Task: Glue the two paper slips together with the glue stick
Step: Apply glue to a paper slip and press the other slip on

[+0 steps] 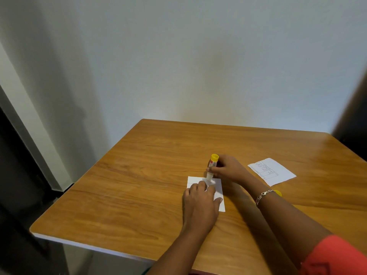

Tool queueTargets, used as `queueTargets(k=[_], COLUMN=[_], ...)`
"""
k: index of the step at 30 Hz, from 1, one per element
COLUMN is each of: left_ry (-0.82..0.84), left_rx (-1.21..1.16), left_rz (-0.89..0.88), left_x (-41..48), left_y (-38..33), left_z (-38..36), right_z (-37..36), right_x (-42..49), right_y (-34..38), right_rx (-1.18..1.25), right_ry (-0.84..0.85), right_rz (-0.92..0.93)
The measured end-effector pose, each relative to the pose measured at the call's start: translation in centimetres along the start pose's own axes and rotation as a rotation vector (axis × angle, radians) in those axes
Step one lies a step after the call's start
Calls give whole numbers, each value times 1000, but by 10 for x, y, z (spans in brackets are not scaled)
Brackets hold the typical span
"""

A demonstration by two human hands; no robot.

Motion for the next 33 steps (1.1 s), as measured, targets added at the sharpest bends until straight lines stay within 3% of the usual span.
queueTargets(k=[11,17,33], left_ry=[-43,-65,-49], left_rx=[-19,-29,-32], left_rz=[-1,16,10], left_x=[0,2,2], left_y=[0,2,1], left_z=[0,0,-2], right_z=[19,29,20], right_x=[-7,-12,-15], right_y=[-18,-23,-13], right_rx=[15,161,45], right_ry=[-75,-192,-166], right_rz=[-67,-84,-30])
Point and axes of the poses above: each hand's wrist, its own x-axis towards the middle knuckle, its own z-axis out of the back of the hand, y = z × x, the point moved 5 cm from there along x, towards the middle knuckle, and after that the axes turned 12 degrees about x, right-handed, at the moved point
